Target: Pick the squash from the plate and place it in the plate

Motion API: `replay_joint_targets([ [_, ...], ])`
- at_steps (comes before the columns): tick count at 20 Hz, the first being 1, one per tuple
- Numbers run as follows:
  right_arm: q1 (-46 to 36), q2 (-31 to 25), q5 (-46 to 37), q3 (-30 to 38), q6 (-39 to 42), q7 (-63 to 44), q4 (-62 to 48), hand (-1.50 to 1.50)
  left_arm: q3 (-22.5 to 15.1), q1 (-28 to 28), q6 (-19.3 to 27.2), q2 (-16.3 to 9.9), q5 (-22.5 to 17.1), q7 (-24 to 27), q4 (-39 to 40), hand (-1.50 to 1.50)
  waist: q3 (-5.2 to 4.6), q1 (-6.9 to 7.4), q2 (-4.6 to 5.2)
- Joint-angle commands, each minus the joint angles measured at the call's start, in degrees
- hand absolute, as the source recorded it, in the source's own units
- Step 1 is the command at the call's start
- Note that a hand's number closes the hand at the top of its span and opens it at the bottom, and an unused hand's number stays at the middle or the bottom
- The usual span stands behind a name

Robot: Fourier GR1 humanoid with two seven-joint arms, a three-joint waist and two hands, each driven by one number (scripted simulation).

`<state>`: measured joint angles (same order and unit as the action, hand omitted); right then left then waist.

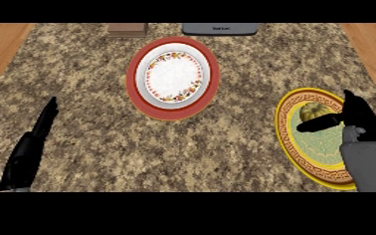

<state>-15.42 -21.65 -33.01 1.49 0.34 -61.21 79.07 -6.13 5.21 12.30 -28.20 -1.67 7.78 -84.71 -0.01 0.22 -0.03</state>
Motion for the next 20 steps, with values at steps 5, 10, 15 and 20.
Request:
replay_joint_targets([
  [5,0.0,1.58,-1.64,2.0,3.02,-2.4,-1.2,-1.5,1.41,-1.74,-1.17,3.46,4.21,-3.76,-1.51,0.0,0.01,-0.13,0.0],
  [10,3.31,3.04,-2.98,2.85,-0.9,4.52,0.7,1.5,5.11,2.79,-5.21,3.56,3.68,0.94,-1.94,0.0,0.0,-0.19,-0.06],
  [15,-5.14,0.57,-2.42,0.75,2.76,17.64,-11.16,1.5,4.7,-0.61,-5.73,4.22,4.81,-0.51,-0.5,0.0,0.12,1.63,0.51],
  [20,-14.54,-0.77,-3.59,-11.69,14.59,30.93,-6.77,1.5,1.49,-3.97,-7.15,5.05,5.53,0.6,-2.43,0.0,0.3,12.54,3.44],
])
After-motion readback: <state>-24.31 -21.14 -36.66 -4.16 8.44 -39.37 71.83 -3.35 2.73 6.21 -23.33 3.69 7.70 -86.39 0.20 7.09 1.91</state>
